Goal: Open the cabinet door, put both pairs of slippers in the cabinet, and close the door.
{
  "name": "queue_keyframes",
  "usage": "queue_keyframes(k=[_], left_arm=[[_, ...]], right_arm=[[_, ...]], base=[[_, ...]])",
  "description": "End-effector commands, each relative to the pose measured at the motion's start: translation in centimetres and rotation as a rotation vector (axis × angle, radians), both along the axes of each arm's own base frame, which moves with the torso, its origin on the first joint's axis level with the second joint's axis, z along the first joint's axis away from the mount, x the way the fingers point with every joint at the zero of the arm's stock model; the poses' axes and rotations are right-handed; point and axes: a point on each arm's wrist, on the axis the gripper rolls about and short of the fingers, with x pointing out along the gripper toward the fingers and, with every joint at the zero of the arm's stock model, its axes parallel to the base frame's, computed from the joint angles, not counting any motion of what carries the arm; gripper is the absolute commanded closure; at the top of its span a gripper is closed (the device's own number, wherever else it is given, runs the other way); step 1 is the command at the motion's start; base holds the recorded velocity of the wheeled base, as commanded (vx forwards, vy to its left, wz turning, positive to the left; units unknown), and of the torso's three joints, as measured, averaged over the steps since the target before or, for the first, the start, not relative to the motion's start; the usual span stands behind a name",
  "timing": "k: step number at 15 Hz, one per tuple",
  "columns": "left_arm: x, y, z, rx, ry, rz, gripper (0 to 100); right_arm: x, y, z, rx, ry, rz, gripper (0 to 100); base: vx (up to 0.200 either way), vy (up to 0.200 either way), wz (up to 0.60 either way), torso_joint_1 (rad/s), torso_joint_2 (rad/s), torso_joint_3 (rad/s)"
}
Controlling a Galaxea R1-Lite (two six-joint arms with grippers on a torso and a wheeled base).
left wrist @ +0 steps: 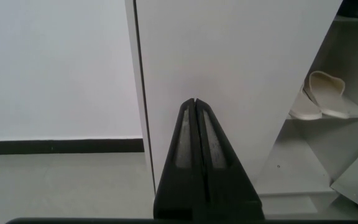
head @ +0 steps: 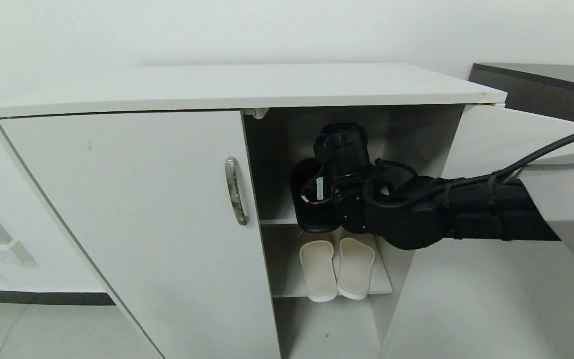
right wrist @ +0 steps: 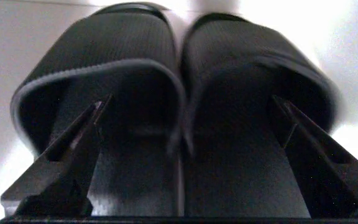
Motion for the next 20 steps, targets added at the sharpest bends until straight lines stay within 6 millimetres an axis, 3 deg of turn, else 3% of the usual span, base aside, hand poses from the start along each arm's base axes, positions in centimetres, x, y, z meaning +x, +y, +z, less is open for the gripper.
queue_keyframes(k=[1, 2, 3, 7, 8, 11, 20], left_arm=[[0.0, 0.0, 0.0, -0.001, 0.001, 0.001, 100], [0.0, 0.0, 0.0, -0.001, 0.001, 0.001, 100], [0.0, 0.0, 0.0, -0.001, 0.001, 0.001, 100], [0.0, 0.0, 0.0, 0.001, 0.001, 0.001, 100], [0.0, 0.0, 0.0, 0.001, 0.001, 0.001, 100], [0.0, 0.0, 0.0, 0.002, 0.001, -0.001, 100], [0.0, 0.0, 0.0, 0.001, 0.001, -0.003, 100]], right_arm=[[-3.8, -1.5, 2.2, 0.032, -0.027, 0.043, 0], [-5.4, -2.1, 2.4, 0.039, -0.03, 0.072, 0], [-8.3, -3.5, 2.4, 0.053, -0.033, 0.155, 0], [-12.8, -6.0, 1.1, 0.075, -0.002, 0.339, 0], [-14.1, -6.5, 0.3, 0.081, -0.002, 0.382, 100], [-15.1, -6.4, -1.0, 0.098, -0.026, 0.415, 100], [-14.5, -5.6, -3.0, 0.05, 0.021, 0.418, 100]], base=[[0.0, 0.0, 0.0, 0.0, 0.0, 0.0], [0.0, 0.0, 0.0, 0.0, 0.0, 0.0], [0.0, 0.0, 0.0, 0.0, 0.0, 0.0], [0.0, 0.0, 0.0, 0.0, 0.0, 0.0], [0.0, 0.0, 0.0, 0.0, 0.0, 0.0], [0.0, 0.0, 0.0, 0.0, 0.0, 0.0], [-0.022, 0.0, 0.0, 0.0, 0.0, 0.0]])
